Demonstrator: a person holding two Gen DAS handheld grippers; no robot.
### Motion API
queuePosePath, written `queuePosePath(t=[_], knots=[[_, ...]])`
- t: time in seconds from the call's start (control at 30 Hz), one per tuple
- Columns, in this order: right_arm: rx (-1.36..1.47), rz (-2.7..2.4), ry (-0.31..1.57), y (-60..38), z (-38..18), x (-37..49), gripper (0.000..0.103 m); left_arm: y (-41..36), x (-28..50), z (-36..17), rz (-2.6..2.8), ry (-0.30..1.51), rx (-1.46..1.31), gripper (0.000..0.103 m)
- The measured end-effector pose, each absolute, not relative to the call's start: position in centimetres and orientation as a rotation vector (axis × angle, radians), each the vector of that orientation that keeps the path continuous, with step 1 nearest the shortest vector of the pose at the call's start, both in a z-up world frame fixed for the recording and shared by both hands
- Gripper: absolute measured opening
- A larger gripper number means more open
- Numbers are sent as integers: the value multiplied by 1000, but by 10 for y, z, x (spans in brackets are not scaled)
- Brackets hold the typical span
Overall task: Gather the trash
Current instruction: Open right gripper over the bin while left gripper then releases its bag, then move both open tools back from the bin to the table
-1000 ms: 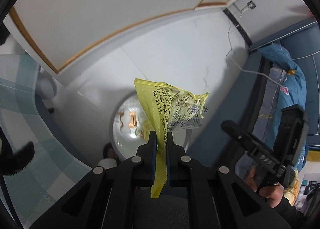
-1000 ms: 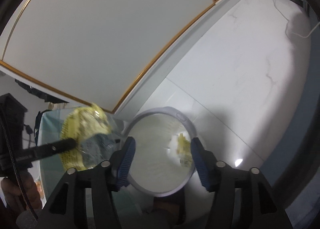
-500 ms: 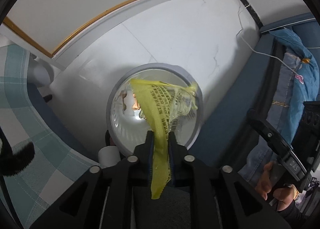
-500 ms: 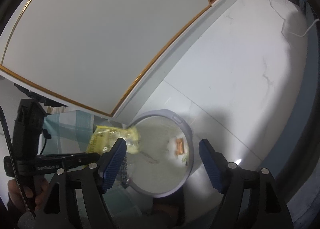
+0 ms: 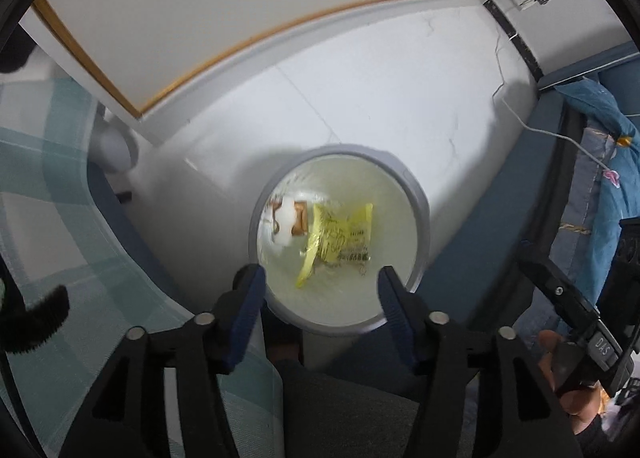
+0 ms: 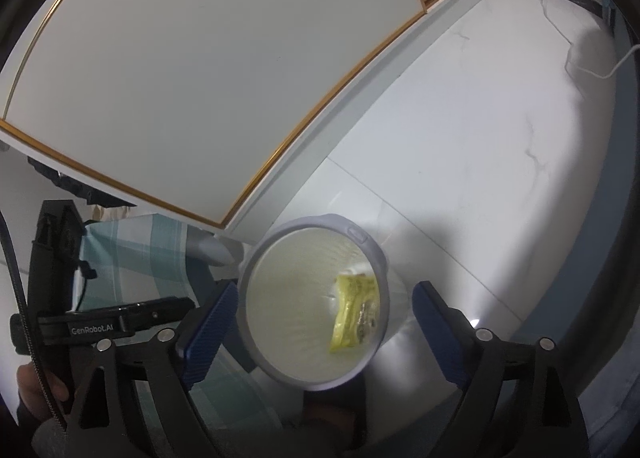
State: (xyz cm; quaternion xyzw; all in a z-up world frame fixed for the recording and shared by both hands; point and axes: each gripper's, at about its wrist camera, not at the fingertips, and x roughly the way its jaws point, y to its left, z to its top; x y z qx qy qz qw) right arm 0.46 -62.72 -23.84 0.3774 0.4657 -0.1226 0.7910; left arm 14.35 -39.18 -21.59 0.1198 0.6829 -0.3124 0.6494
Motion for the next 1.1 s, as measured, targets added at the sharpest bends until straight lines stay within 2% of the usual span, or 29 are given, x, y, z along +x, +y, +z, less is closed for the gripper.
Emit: queuePosePath(t=[0.1,0.27,0.77,1.1], knots=[[803,-255,1000,-624,-234,5,92,-388,144,-202,-688,1474,272,68],[811,-247,987,-619,-225,4,93,-381,142,-180,-664,1373,275,75],[739,-254,945,-597,-176,-6,93,-351,131,-130,-604,1231,218,76],[651,-235,877,-566,-129,-11,93,-292,121,-73,-567,1043,56,76]])
